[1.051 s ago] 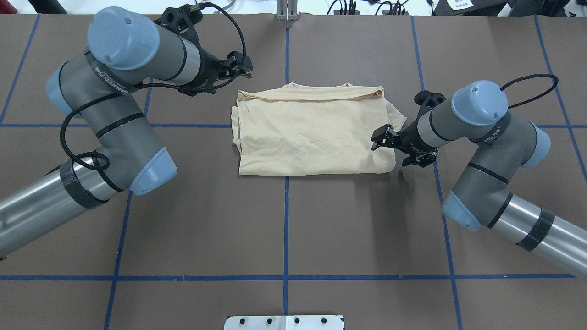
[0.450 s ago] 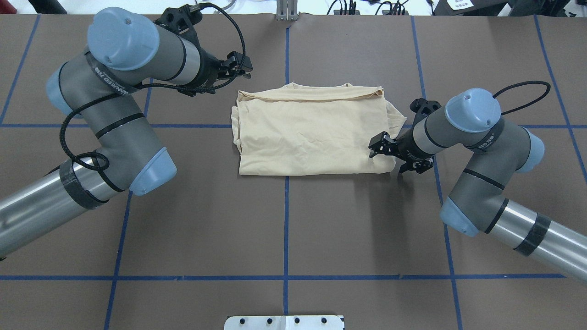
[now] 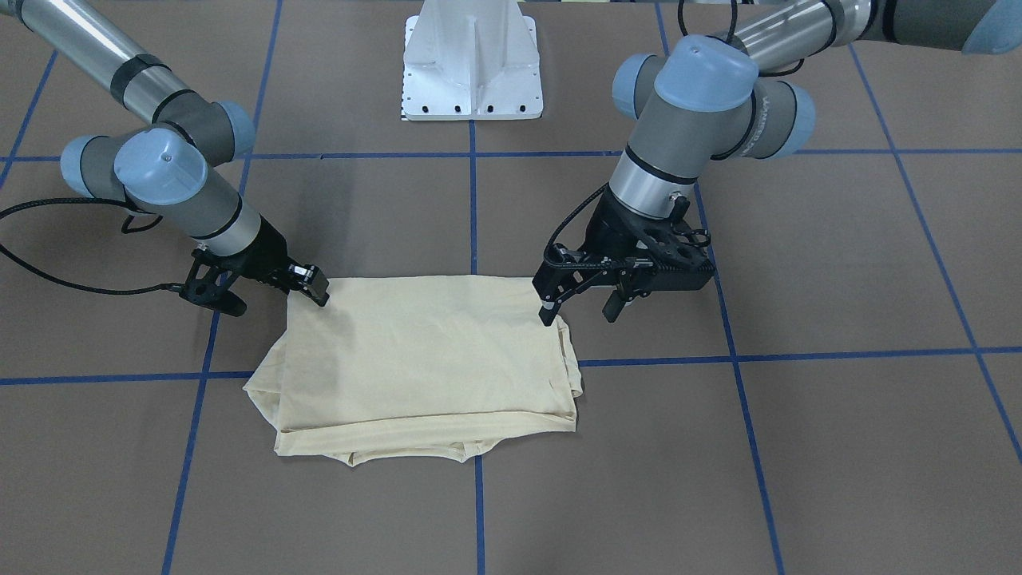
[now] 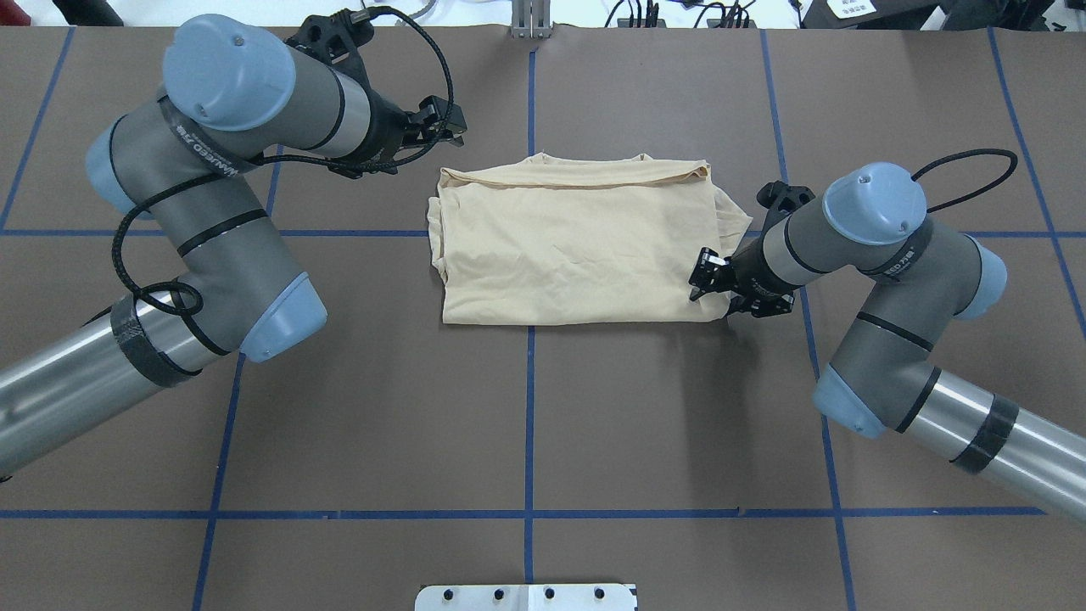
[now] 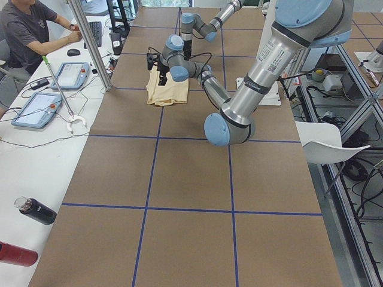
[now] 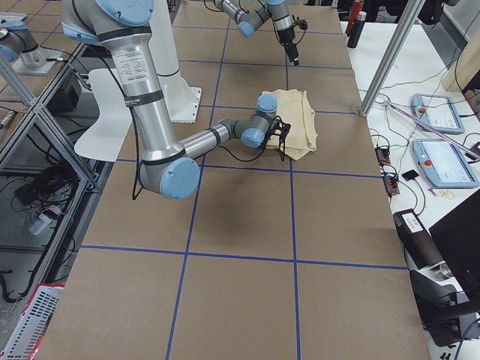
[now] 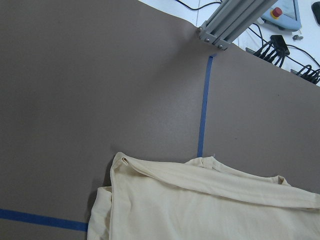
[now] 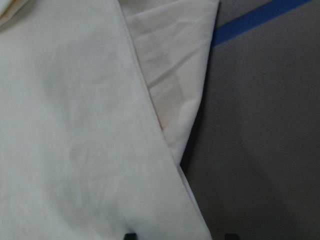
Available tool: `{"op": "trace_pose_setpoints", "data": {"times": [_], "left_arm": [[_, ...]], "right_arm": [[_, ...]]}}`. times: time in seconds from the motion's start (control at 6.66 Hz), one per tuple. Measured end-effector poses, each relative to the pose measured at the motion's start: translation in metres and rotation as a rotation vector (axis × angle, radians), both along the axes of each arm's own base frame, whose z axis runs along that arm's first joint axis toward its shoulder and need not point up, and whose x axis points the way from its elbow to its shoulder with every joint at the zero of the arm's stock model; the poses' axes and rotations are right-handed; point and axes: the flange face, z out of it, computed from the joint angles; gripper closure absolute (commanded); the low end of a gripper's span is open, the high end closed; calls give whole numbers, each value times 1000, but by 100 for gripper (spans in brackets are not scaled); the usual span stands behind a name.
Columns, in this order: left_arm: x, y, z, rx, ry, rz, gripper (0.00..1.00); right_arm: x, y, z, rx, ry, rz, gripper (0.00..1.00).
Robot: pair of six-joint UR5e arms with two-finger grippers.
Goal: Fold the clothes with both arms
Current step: 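Move the right gripper down to the folded shirt's side edge and grasp, then drag the grasped shirt corner toward the robot with the right gripper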
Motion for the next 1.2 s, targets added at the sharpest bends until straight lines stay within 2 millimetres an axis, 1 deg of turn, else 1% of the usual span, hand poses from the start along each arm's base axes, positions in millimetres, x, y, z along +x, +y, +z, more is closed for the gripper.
{"op": "trace_pose_setpoints", "data": {"times": [0.45,0.6,0.9,1.05,1.2], "left_arm": [[1,-1,2,-1,-3,-2,1],[0,-1,1,-1,-3,-2,1],[-1,0,0,0,-1,-4,1],[-1,1,0,1,0,-4,1],[-1,1,-1,1,1,-4,1]], "right_arm": [[1,2,-2,-5,-8,-12,100],[2,4,-7,-8,-22,-27,100],[5,18,-25,-28,-77,-94,100],[4,29,-31,-59,-108,-146,100],[0,44,-39,-93,-136,-197,100]]}}
